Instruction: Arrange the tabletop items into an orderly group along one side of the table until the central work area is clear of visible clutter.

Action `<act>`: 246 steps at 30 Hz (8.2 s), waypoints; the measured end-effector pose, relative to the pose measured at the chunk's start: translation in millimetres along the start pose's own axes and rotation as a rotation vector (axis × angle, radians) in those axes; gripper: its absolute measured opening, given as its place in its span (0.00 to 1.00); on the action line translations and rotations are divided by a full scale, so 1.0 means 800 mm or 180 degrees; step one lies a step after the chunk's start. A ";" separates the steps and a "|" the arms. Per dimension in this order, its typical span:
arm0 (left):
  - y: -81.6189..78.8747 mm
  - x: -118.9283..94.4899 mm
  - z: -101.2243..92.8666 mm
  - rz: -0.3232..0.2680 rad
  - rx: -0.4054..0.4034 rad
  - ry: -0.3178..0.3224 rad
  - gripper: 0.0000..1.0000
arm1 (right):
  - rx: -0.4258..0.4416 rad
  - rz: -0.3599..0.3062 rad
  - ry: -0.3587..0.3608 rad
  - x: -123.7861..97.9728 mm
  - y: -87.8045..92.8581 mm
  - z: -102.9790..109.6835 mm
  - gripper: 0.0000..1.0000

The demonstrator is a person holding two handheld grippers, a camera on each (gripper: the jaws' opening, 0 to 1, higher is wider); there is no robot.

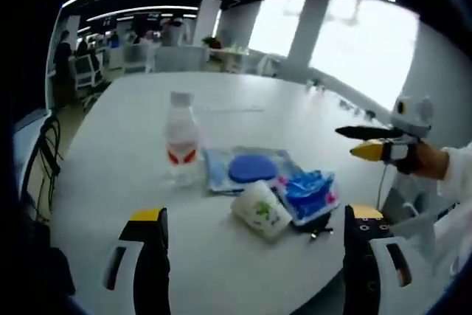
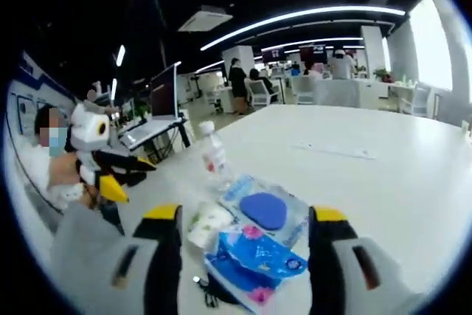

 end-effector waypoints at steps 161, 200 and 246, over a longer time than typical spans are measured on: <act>-0.020 0.349 -0.267 0.0787 0.0685 0.0048 0.01 | 0.0891 0.0542 0.0896 -0.092 0.133 -0.296 0.00; 0.033 0.424 -0.221 0.1205 0.0372 -0.0267 0.00 | 0.0838 0.0939 0.0569 -0.040 0.221 -0.321 0.00; -0.021 0.307 -0.218 0.0441 0.0342 -0.0468 0.90 | 0.0425 0.0601 0.0760 -0.102 0.157 -0.276 0.66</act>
Point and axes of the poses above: the point that each gripper's makers call its tool centre point, and the gripper's own axes: x roughly forward along the fingers, z roughly to its left, y roughly out of its underside, the point moved 2 cm from there along -x, roughly backward along the fingers, and after that the axes turned 14 degrees about -x, right-handed, at the moved point
